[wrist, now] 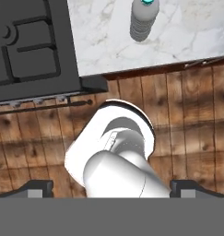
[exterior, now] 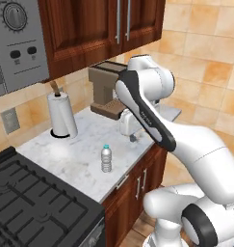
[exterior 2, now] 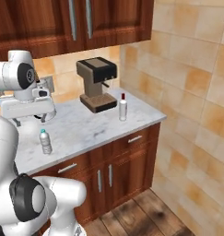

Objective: Place the drinks on the dining counter in a tight cluster.

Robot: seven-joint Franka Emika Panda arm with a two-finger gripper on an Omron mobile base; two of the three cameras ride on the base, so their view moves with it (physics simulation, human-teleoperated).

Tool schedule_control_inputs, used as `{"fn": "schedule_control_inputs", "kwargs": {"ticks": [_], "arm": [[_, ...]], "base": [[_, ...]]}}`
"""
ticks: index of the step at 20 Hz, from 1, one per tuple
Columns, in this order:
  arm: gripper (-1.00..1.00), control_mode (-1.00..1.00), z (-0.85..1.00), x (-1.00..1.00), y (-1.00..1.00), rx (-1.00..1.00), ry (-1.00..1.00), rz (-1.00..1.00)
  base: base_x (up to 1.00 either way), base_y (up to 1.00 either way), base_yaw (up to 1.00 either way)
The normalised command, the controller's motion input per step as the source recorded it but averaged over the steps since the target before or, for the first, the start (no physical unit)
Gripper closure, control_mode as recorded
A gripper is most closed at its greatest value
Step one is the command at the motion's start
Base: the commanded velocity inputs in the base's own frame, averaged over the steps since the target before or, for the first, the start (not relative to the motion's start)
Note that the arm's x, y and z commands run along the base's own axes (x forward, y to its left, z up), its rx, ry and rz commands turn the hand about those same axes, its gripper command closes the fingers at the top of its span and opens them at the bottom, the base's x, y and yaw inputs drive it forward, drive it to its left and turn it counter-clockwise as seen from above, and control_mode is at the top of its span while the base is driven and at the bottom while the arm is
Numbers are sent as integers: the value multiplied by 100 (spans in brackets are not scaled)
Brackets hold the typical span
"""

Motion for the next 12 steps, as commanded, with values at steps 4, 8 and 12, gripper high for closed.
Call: {"fn": "schedule_control_inputs", "kwargs": {"ticks": [4, 8, 12], "arm": [[-100, 100, 0, 0, 0, 0, 0, 0], [-100, 100, 0, 0, 0, 0, 0, 0], [-100, 100, 0, 0, 0, 0, 0, 0]], "base": [[5, -26, 32], [0, -19, 11], [0, -1, 0]]}}
